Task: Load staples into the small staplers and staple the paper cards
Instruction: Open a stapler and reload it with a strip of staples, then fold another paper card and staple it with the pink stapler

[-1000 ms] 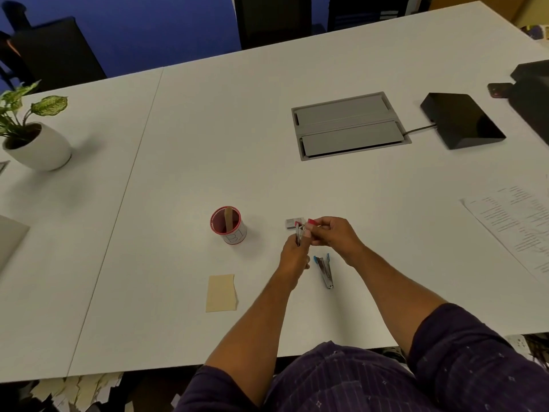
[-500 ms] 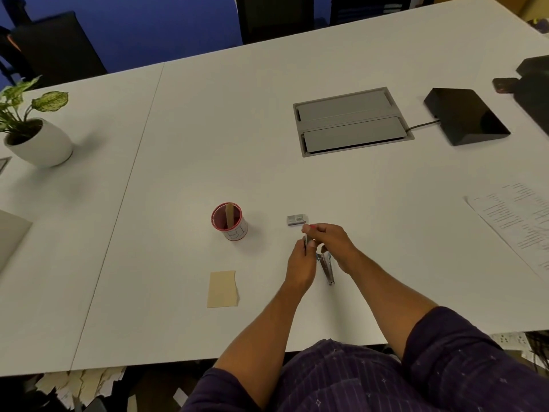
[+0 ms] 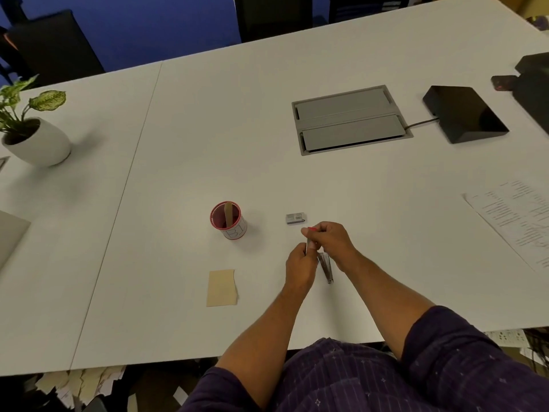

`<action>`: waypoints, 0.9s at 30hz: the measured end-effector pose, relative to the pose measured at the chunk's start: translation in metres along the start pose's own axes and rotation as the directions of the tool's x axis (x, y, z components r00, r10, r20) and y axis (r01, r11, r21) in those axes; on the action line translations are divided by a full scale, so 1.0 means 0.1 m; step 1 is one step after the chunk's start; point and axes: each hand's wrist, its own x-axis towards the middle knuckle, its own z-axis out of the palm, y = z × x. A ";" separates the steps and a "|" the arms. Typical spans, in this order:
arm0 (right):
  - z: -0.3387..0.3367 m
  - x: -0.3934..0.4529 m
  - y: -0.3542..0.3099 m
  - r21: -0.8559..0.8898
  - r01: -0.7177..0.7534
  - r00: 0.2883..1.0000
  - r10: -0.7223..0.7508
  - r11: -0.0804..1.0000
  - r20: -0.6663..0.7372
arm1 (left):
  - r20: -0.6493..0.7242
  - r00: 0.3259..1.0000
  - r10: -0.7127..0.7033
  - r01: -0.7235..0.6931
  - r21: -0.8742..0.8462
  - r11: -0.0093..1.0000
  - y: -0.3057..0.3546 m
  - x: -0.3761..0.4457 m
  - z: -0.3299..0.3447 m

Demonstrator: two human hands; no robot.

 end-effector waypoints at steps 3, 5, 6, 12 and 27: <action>-0.01 0.00 0.05 -0.044 -0.010 1.000 0.009 0.999 -0.016 | 0.090 0.995 -0.040 0.043 -0.031 0.999 0.01 -0.01 -0.07; -0.04 -0.04 0.05 -0.039 -0.006 1.000 0.007 0.999 0.016 | 0.100 0.995 -0.025 0.024 0.007 1.000 0.01 -0.02 -0.12; -0.05 -0.06 0.05 -0.035 -0.004 1.000 0.005 0.999 0.025 | 0.084 0.996 -0.010 0.008 0.021 1.000 0.00 -0.03 -0.13; -0.06 -0.10 0.03 -0.051 -0.006 0.999 0.009 0.999 0.052 | -0.028 0.991 0.132 -0.130 0.068 0.989 -0.02 -0.06 -0.22; -0.06 -0.03 0.07 -0.100 0.029 0.999 -0.024 0.995 0.047 | 0.054 0.997 -0.061 0.068 -0.152 0.986 0.11 0.02 -0.27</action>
